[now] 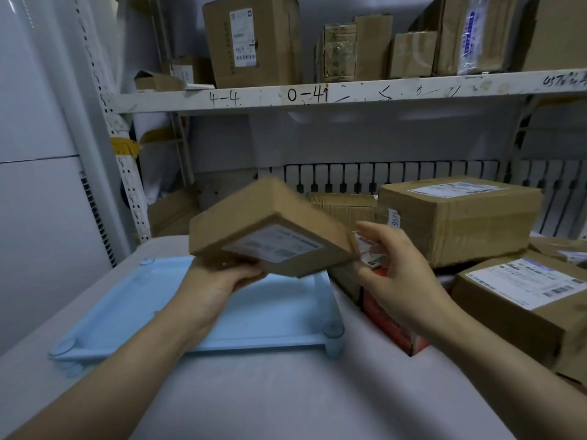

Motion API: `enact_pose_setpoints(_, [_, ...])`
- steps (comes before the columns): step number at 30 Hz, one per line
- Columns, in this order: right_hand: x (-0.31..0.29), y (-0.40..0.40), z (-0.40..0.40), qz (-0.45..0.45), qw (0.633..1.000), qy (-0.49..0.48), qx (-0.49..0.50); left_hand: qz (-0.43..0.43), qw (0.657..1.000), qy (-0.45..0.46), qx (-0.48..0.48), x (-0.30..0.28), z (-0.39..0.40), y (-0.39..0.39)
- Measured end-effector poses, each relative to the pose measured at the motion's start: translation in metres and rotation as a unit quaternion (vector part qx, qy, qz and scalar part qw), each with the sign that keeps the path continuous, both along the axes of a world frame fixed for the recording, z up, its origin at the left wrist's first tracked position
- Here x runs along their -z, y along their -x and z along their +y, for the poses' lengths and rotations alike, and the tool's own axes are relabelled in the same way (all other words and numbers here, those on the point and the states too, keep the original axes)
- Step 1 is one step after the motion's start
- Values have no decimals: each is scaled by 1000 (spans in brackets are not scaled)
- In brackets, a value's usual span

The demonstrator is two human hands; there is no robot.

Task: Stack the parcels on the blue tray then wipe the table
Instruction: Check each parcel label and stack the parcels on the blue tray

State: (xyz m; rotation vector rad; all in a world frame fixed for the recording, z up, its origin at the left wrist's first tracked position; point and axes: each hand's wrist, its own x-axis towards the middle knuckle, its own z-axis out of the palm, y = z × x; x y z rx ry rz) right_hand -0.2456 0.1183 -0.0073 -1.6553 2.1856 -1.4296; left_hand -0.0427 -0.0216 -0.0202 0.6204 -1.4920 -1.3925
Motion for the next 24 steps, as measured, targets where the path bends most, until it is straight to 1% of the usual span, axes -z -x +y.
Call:
enact_pose_setpoints(1, [-1, 0, 0, -59, 998, -3, 3, -42, 994, 83, -57, 1, -1, -3])
enact_pose_setpoints(2, [-2, -1, -1, -150, 989, -3, -5, -80, 978, 167, -98, 1, -2, -5])
enact_pose_setpoints(3, [-4, -3, -2, -271, 962, -2, -28, -105, 954, 251, -123, 2, -5, -9])
enact_pose_setpoints(4, [-5, -5, -4, -386, 920, -5, -64, -121, 925, 333, -136, 3, -8, -12])
enact_pose_setpoints(5, [-6, -7, -5, -462, 882, -16, -92, -143, 888, 409, -154, 5, -12, -15])
enact_pose_setpoints(6, [-6, -9, -5, -496, 861, -38, -109, -168, 850, 469, -175, 7, -14, -17])
enact_pose_setpoints(7, [-5, -12, -6, -507, 852, -61, -119, -188, 814, 512, -198, 9, -15, -19])
enact_pose_setpoints(8, [-3, -14, -7, -506, 849, -82, -130, -198, 788, 543, -211, 11, -16, -21])
enact_pose_setpoints(9, [-1, -15, -8, -501, 848, -100, -141, -196, 772, 565, -216, 13, -16, -23])
enact_pose_setpoints(11, [6, -17, -9, -492, 846, -123, -167, -185, 759, 590, -207, 17, -15, -27])
enact_pose_setpoints(15, [16, -21, -9, -479, 842, -137, -208, -188, 724, 637, -187, 23, -14, -35])
enact_pose_setpoints(20, [24, -23, -8, -462, 855, -106, -213, -197, 672, 683, -207, 28, -21, -39])
enact_pose_setpoints(22, [24, -22, -8, -452, 861, -98, -213, -202, 660, 690, -218, 30, -22, -38])
enact_pose_setpoints(24, [22, -23, -9, -437, 868, -96, -213, -206, 659, 689, -221, 31, -27, -40])
